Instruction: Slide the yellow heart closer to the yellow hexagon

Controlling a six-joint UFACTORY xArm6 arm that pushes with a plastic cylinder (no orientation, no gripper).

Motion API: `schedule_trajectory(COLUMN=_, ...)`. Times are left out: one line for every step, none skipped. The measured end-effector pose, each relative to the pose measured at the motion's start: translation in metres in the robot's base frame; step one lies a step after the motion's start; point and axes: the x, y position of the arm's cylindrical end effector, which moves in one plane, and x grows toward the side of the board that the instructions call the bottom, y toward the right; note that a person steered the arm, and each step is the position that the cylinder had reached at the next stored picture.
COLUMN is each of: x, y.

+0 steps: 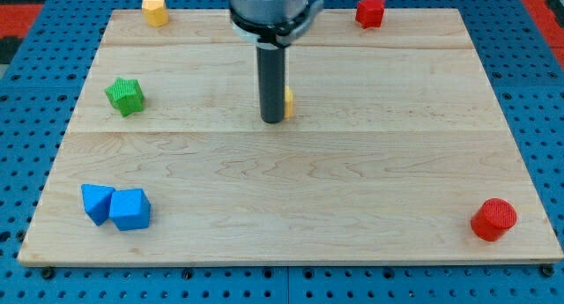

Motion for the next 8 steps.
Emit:
schedule_trajectory(x=0.003, y=0.011)
schedule_trajectory(x=0.013, y=0.028)
schedule_trajectory(x=-0.017, y=0.048)
schedule_trajectory(x=-0.042, y=0.0)
schedule_trajectory(x=-0.052, y=-0.064)
schedule_trajectory(x=-0.089, y=-0.078)
schedule_trajectory(x=-0.12, y=-0.091)
schedule_trajectory(x=-0.153, y=-0.098)
